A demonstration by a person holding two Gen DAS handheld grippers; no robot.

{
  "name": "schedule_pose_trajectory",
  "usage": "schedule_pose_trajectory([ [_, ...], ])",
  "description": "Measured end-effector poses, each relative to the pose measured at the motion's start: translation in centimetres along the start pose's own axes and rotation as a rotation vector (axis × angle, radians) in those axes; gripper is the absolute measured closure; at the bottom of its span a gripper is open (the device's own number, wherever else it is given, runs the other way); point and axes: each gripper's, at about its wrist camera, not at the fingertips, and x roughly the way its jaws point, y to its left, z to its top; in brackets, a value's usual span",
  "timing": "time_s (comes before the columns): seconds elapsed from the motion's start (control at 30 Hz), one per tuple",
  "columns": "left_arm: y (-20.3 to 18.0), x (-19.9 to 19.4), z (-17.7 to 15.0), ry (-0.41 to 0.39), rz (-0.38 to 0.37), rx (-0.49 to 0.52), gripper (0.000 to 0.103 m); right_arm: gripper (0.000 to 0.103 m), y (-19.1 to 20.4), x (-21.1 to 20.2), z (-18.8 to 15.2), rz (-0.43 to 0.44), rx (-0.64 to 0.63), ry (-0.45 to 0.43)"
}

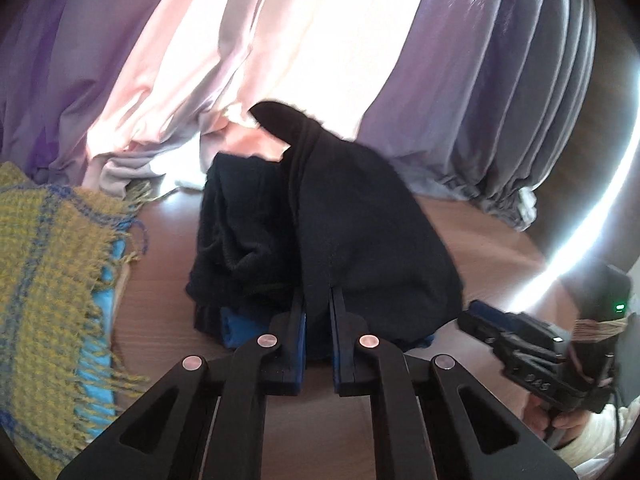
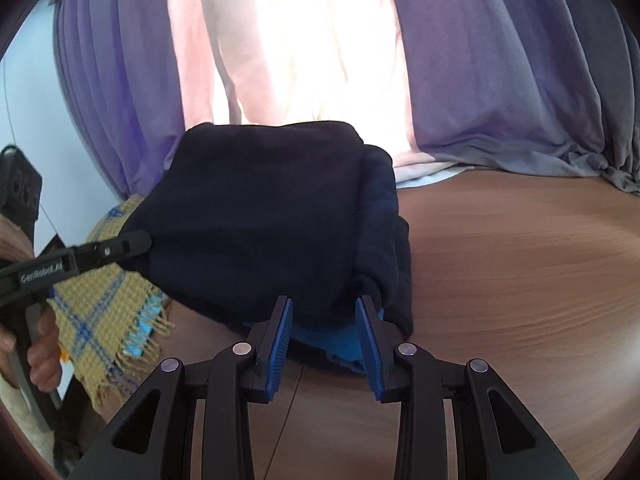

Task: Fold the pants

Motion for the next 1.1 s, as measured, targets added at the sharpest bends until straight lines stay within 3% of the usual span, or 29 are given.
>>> schedule_pose_trajectory([
  [0.17,1.2,0.5,-0.7,0.041,0.028,-0.034,0.091,0.069,0.3,0.4,-0.3,-0.008,-0.015,0.019],
  [0.27,1.1,0.5,-1.0,0.057,0.081,-0.010,0.080,0.069,0.4,0.5,-0.1,-0.022,-0.030,0.027],
  [0.4,0.4,-1.2,-0.7,0.020,0.140,0.036,0.064,0.069,0.3,-0.6,0.5,-0.028,-0.034,0.005],
  [0.57,-1.1,-4.0,2.0,-0.092,0.159,0.093,0.055,0.069,0.3,-2.4,3.5,-0.042,-0.054,-0.055],
  [0.73,-1.0,-3.4,7.0,-0.126,0.124,0.077,0.053,0.064,0.1,-2.6,7.8,-0.064,-0.106,-0.112],
  [0.9,0.6,-0.9,12.6,-0.040,0.043,-0.032,0.054,0.060,-0.6,-0.4,13.6,-0.061,-0.136,-0.101],
  [1.1,2.5,3.9,17.0,0.178,0.056,-0.144,0.054,0.060,-2.3,4.9,19.0,0.042,-0.091,0.075],
])
